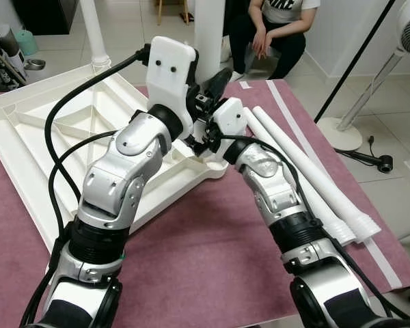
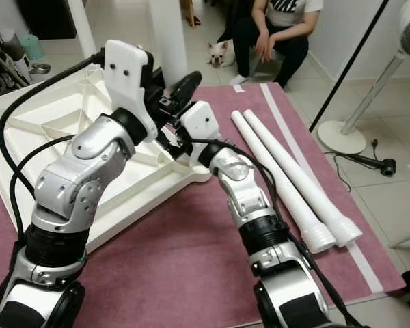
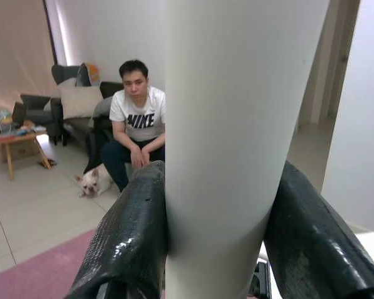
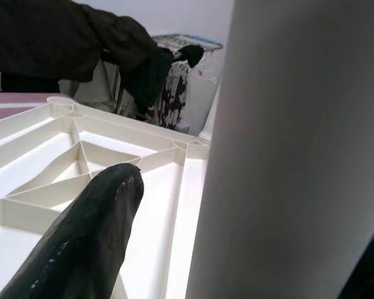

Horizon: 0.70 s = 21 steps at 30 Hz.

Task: Building children table

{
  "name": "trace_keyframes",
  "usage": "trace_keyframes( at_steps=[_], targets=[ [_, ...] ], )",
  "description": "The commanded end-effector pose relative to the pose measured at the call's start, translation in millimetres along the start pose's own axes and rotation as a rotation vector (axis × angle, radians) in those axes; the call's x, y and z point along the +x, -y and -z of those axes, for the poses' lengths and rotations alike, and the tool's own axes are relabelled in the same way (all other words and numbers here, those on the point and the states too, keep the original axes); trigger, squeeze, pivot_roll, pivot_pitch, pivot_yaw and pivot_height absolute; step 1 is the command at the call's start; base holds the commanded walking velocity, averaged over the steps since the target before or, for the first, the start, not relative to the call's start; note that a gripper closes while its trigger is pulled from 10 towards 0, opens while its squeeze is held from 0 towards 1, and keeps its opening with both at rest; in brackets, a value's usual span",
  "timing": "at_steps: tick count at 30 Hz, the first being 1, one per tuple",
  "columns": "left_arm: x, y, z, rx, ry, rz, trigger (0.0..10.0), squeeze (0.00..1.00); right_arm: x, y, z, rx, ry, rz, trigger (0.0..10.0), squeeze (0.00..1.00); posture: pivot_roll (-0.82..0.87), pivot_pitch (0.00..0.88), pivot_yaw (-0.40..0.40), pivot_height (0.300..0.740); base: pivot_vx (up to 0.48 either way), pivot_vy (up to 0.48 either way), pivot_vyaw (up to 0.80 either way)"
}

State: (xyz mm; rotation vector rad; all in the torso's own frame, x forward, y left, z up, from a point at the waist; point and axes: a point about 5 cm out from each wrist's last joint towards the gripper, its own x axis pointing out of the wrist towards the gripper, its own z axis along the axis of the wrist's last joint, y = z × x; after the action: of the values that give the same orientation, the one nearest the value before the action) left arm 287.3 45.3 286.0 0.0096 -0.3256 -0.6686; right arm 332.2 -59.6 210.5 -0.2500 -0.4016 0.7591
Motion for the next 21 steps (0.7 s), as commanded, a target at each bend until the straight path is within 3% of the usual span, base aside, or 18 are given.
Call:
trace_keyframes(
  at_steps=[1,4,5,6,8,16,17,21],
  targets=[
    [0.5,6.3,6,0.052,-0.023,0.091,0.0,0.0,2.2,-10.3,-3,-0.024,-0.014,-0.053,10.0,0.0,0.06,0.0,0.002,0.74,0.0,0.0,0.0],
    [-0.2,6.8,9,0.063,-0.034,0.1,0.0,0.0,0.6,-9.5,-1,-0.043,-0.03,-0.046,10.0,0.0,0.06,0.0,0.002,0.74,0.0,0.0,0.0],
    [-1.0,7.9,11,0.072,-0.043,0.111,0.0,0.0,-1.0,-8.3,1,-0.064,-0.047,-0.041,6.9,0.0,0.05,0.0,0.005,0.74,0.0,0.0,0.0],
    [-1.8,9.2,13,0.069,-0.051,0.123,0.0,0.0,-2.2,-7.1,2,-0.099,-0.062,-0.039,0.5,0.0,0.05,0.0,0.008,0.74,0.0,0.0,0.0],
    [-2.0,10.2,15,0.051,-0.057,0.129,0.0,0.0,-3.6,-6.9,4,-0.122,-0.071,-0.044,0.0,0.0,0.05,0.0,0.008,0.74,0.0,0.0,0.0],
    [1.2,10.9,17,-0.044,-0.074,0.121,0.0,0.0,-7.1,-11.4,2,-0.139,-0.073,-0.047,0.0,0.0,0.05,0.0,0.014,0.74,0.0,0.0,0.0],
    [2.1,9.0,19,-0.047,-0.086,0.095,10.0,0.0,-7.2,-11.7,1,-0.136,-0.069,-0.038,0.0,0.0,0.05,0.0,0.017,0.74,0.0,0.0,0.0],
    [2.1,3.3,24,-0.068,-0.109,0.047,10.0,0.0,-6.4,-10.5,-2,-0.114,-0.056,-0.008,0.0,0.0,0.05,0.0,0.022,0.74,0.0,0.0,0.0]
  ],
)
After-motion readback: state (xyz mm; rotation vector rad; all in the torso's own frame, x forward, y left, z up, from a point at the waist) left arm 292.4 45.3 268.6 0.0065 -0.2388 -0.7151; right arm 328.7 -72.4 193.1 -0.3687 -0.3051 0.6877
